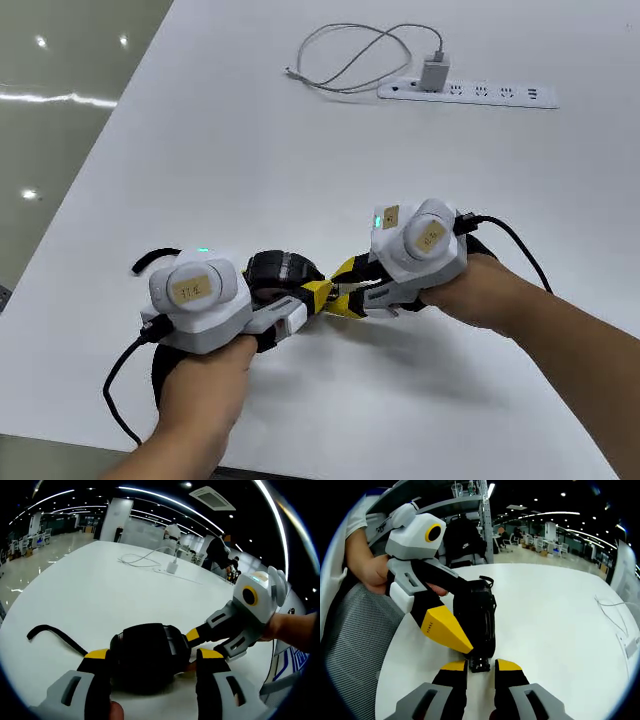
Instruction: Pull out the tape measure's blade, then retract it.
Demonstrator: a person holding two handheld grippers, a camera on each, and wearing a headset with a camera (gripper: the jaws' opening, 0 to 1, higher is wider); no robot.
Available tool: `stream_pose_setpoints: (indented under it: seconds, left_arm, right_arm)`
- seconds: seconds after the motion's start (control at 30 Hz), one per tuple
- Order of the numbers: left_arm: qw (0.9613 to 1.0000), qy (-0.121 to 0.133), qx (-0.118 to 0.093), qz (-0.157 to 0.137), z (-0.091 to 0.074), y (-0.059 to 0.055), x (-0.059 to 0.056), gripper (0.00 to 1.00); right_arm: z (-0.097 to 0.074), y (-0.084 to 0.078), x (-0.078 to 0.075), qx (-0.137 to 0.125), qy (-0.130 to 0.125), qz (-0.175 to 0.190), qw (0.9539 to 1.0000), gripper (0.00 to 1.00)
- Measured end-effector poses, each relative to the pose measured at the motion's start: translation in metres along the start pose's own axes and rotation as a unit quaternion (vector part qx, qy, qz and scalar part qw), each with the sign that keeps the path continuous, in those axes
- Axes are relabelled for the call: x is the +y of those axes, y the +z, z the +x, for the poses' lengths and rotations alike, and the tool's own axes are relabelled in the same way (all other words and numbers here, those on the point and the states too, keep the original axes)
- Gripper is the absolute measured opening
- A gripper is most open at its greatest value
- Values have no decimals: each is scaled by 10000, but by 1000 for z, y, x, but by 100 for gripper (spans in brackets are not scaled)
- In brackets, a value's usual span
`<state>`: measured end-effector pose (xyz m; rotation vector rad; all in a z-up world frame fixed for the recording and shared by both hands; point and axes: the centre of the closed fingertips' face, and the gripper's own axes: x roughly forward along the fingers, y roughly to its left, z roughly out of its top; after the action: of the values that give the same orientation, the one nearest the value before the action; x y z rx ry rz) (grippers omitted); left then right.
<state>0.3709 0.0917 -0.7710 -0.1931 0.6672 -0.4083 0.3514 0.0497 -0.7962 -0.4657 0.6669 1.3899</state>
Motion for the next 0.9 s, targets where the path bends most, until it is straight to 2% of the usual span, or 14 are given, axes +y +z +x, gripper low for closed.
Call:
stream_pose_setpoints:
  seconds: [0.1,0.27,0.7,0.9]
  left_arm:
    - [10000,-20,26,43,0,0,-1,68]
    - [10000,-40,15,20,-1,0,1,64]
    - [9998,-163,30,114,-4,2,-2,65]
    - [9992,-272,-8,281,-8,6,-6,67]
  right_arm:
    - [-1,0,1,-6,-17,25,10000,19]
    - [-6,-1,-2,-39,-137,27,9999,25]
    - [-12,-2,-5,-61,-339,89,9994,38]
    - [-23,1,-9,-197,-594,225,9978,47]
